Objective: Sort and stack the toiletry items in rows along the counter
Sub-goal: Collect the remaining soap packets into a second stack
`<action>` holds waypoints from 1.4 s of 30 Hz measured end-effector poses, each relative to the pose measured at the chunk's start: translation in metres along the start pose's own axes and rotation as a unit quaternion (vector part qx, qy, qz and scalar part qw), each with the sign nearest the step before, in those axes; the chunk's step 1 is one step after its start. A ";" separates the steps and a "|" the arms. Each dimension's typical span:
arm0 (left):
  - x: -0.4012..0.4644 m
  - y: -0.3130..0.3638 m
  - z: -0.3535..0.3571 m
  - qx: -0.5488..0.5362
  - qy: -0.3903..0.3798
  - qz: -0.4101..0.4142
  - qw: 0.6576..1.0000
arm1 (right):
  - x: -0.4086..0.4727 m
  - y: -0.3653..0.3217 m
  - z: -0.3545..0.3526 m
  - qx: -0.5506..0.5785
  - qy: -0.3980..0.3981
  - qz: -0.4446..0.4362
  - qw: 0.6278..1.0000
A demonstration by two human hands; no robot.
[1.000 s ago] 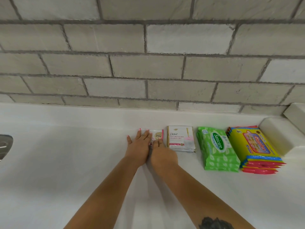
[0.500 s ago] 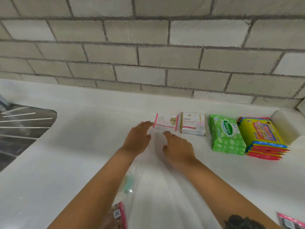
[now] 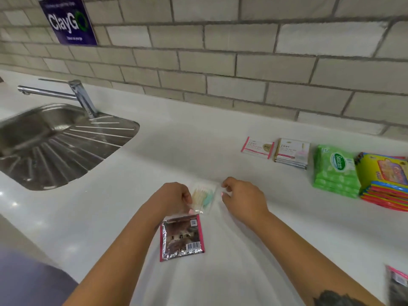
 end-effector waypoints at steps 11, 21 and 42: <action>-0.034 -0.016 0.032 0.108 -0.052 -0.033 0.992 | -0.022 -0.018 0.015 0.030 -0.028 -0.001 0.999; -0.043 0.032 0.011 -0.111 -0.058 0.085 0.988 | -0.031 0.021 0.029 0.221 -0.139 0.135 0.956; 0.008 0.061 0.024 -0.575 -0.077 0.006 0.815 | 0.006 0.045 0.015 0.693 -0.016 0.213 0.688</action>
Point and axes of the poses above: each hand's wrist, its own x-axis towards the middle knuckle, its own z-axis out of the palm, y = z × x, the point moved 8 cm from there along x, towards the middle knuckle, and after that the axes turned 2 degrees about -z, right-handed, at the moved point
